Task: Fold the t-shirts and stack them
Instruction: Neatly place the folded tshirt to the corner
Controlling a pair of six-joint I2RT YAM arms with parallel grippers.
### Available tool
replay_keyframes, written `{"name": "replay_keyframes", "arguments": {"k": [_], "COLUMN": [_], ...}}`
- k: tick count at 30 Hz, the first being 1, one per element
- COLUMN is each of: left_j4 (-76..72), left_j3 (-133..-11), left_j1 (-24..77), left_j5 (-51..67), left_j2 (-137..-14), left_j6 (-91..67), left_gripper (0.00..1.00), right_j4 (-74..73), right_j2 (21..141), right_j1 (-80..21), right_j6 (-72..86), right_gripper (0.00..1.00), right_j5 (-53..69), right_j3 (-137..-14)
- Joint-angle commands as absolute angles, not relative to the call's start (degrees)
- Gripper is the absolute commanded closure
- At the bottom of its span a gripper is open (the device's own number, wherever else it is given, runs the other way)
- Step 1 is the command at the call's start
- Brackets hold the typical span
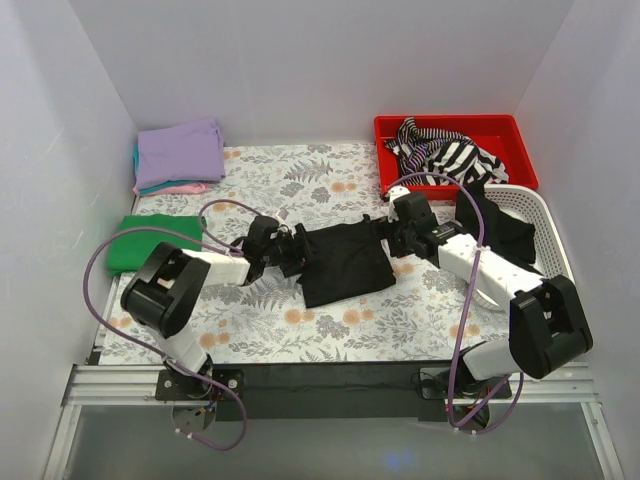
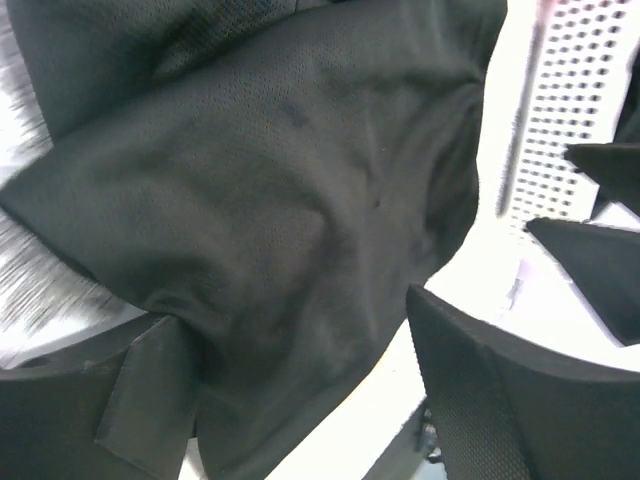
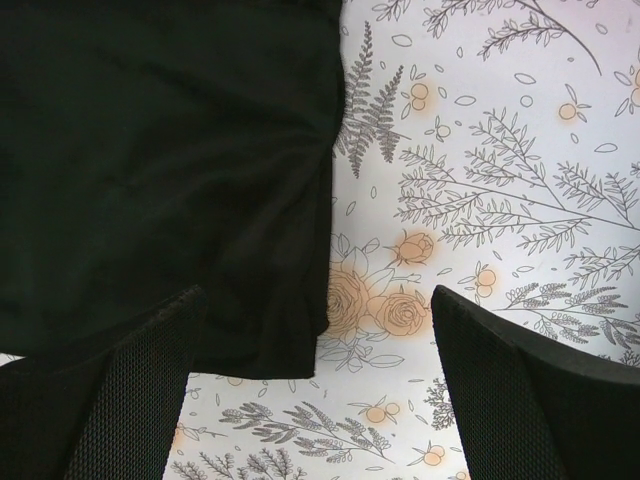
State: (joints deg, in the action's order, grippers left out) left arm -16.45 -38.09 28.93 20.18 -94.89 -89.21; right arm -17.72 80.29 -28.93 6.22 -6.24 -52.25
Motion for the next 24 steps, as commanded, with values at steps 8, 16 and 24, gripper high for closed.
{"name": "replay_keyframes", "arguments": {"k": [8, 16, 24], "left_j4": [-16.35, -8.98, 2.63], "left_j3": [-47.36, -63.87, -79.16], "left_j1": [29.79, 29.18, 28.13], "left_j5": [27.42, 30.93, 28.83], "left_j2": [-112.84, -118.39, -115.67], "left_j6": [-87.90, -81.92, -73.41], "left_gripper": [0.93, 1.00, 1.00], "right_j4": [-15.82, -15.82, -15.29], "right_j2": [78.93, 76.56, 74.44], "right_j1": [-28.56, -28.04, -27.69], "right_j6": [6.42, 6.77, 7.73], "right_gripper": [0.02, 0.02, 0.02], "right_j5": [-6.24, -8.08, -8.88], "right_j3": [-49.84, -49.13, -48.43]}}
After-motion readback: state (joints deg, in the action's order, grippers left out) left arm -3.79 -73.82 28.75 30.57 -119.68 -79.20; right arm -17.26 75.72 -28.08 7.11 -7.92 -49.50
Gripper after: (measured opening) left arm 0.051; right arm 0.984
